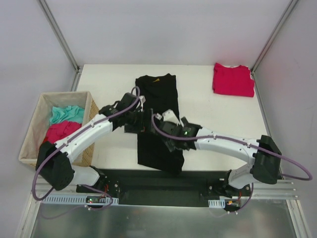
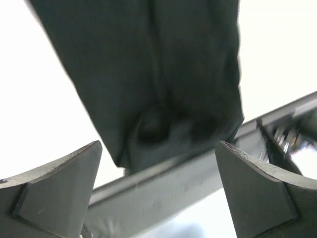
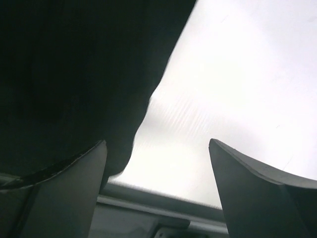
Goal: Fold and stack the t-shirts
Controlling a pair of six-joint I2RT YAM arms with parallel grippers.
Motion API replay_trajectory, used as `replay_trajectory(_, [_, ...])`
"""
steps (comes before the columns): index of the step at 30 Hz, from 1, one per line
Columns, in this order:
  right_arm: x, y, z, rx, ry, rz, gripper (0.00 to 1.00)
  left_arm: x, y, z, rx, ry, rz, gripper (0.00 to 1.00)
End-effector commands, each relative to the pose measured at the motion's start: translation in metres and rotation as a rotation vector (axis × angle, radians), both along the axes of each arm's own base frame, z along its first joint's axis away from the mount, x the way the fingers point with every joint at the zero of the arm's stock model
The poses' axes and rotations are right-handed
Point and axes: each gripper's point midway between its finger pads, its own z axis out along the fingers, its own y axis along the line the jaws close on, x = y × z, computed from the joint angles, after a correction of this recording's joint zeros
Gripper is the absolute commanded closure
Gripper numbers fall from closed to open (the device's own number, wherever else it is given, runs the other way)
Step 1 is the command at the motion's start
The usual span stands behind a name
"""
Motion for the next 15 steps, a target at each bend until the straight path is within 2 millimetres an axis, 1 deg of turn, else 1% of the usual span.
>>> replay_trajectory(1, [0.084, 0.008, 0.065, 0.042, -0.192, -0.047, 0.12, 0.070, 0.001, 0.039, 0.080, -0.165, 0.028, 0.01])
replay_trajectory(2, [0.098, 0.019, 0.070, 0.048, -0.193, -0.049, 0.12, 0.080, -0.001, 0.032, 0.097, -0.142, 0.032, 0.01])
replay_trajectory(3, [0.112, 0.019, 0.073, 0.055, -0.203, -0.064, 0.12, 0.088, -0.002, 0.032, 0.094, -0.139, 0.034, 0.01])
replay_trajectory(4, [0.120, 0.021, 0.070, 0.038, -0.199, -0.057, 0.12, 0.102, 0.000, 0.038, 0.087, -0.149, 0.056, 0.01])
replay_trajectory(5, [0.128, 0.027, 0.059, 0.030, -0.169, -0.055, 0.12, 0.109, 0.000, 0.025, 0.106, -0.119, 0.062, 0.01])
replay_trajectory(6, [0.141, 0.029, 0.057, 0.040, -0.171, -0.079, 0.12, 0.113, 0.002, 0.020, 0.113, -0.105, 0.072, 0.01])
replay_trajectory(7, [0.147, 0.031, 0.050, 0.036, -0.155, -0.084, 0.12, 0.120, 0.006, 0.008, 0.131, -0.076, 0.090, 0.01])
replay_trajectory(8, [0.151, 0.034, 0.041, 0.042, -0.128, -0.089, 0.13, 0.124, 0.008, 0.002, 0.138, -0.061, 0.099, 0.01])
replay_trajectory(9, [0.161, 0.034, 0.023, 0.026, -0.096, -0.109, 0.13, 0.126, 0.009, -0.003, 0.145, -0.048, 0.106, 0.01])
replay_trajectory(11, [0.164, 0.038, 0.005, 0.034, -0.051, -0.118, 0.13, 0.129, 0.012, -0.018, 0.171, -0.018, 0.113, 0.01])
replay_trajectory(12, [0.168, 0.040, -0.006, 0.030, -0.033, -0.128, 0.13, 0.131, 0.012, -0.022, 0.178, -0.014, 0.115, 0.01])
replay_trajectory(15, [0.173, 0.043, -0.020, 0.048, 0.011, -0.140, 0.13, 0.134, 0.012, -0.034, 0.187, 0.005, 0.114, 0.01])
